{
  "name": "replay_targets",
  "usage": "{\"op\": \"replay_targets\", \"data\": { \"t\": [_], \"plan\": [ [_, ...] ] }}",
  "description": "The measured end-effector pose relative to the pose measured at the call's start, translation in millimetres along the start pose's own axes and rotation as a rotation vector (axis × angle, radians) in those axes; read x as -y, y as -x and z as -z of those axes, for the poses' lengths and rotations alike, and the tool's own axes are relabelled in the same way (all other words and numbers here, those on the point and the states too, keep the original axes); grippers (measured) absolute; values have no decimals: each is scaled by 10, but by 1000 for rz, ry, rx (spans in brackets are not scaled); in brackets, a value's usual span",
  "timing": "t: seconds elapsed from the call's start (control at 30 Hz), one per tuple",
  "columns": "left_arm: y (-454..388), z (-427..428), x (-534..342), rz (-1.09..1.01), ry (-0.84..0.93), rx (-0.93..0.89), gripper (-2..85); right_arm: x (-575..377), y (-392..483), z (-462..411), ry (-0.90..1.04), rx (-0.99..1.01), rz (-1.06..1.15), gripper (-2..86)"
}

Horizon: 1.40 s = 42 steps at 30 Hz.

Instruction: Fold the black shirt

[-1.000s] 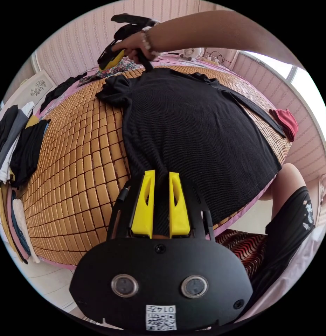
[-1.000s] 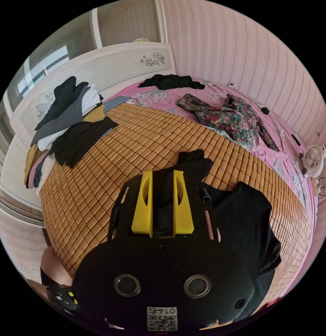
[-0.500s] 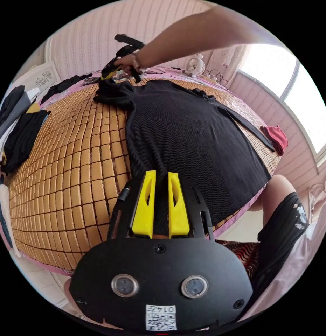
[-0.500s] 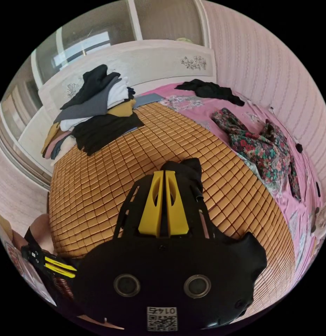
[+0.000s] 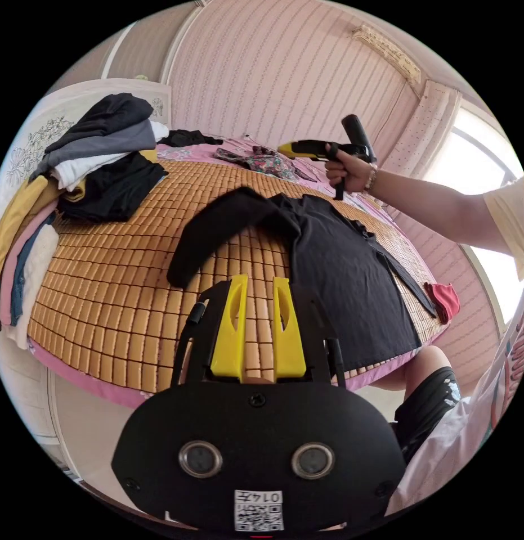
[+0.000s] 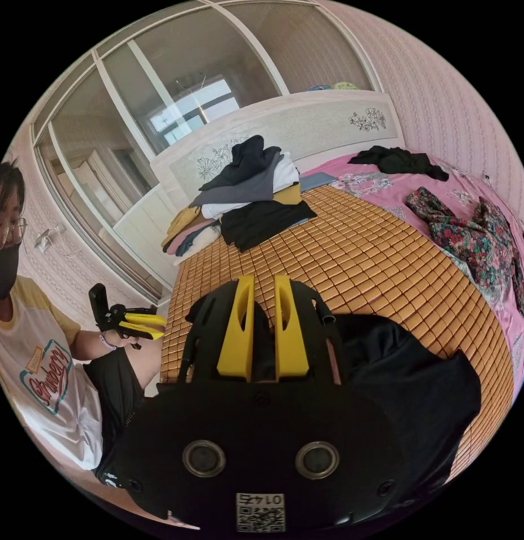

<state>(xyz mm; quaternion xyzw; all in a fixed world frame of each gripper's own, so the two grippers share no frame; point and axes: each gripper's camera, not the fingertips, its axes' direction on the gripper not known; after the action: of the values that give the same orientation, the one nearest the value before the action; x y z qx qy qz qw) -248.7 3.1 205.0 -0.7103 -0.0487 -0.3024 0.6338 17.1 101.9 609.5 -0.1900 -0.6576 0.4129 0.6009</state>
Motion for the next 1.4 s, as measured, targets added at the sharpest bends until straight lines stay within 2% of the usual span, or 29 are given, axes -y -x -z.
{"op": "replay_targets", "data": {
  "t": [0.17, 0.27, 0.4, 0.5, 0.57, 0.67, 0.73, 0.87, 1.1, 1.2, 1.4],
  "plan": [
    [528, 182, 151, 101, -3, 146, 71, -586, -269, -384, 163, -110, -179, 27],
    [801, 128, 334, 144, 37, 246, 73, -839, -263, -480, 168, -169, -205, 24],
    [1161, -230, 495, 223, 231, 217, 53, -1118, -230, -461, 119, -156, -260, 21],
    [1017, -251, 624, 47, 275, 269, 32, -1389, -137, -423, 80, -125, -286, 20],
    [1003, -185, 726, 13, 269, 310, 20, -1593, -46, -418, 92, -134, -290, 19],
    [1153, 213, 870, 82, 118, 435, 22, -1825, 66, -386, 85, -168, -306, 19],
    [1403, 501, 888, 214, 35, 391, 36, -1941, 116, -387, 86, -177, -317, 19],
    [1688, 554, 790, 280, 104, 336, 58, -2080, 124, -552, 145, -167, -335, 21],
    [2021, 554, 613, 452, 77, 220, 68, -1472, 55, -1052, 173, -249, -236, 25],
    [2047, 496, 713, 458, 69, 213, 69, -936, -60, -1474, 191, -308, -195, 27],
    [2047, 337, 824, 401, 132, 263, 22, -232, -540, -2463, 310, -445, -270, 26]
  ]
}}
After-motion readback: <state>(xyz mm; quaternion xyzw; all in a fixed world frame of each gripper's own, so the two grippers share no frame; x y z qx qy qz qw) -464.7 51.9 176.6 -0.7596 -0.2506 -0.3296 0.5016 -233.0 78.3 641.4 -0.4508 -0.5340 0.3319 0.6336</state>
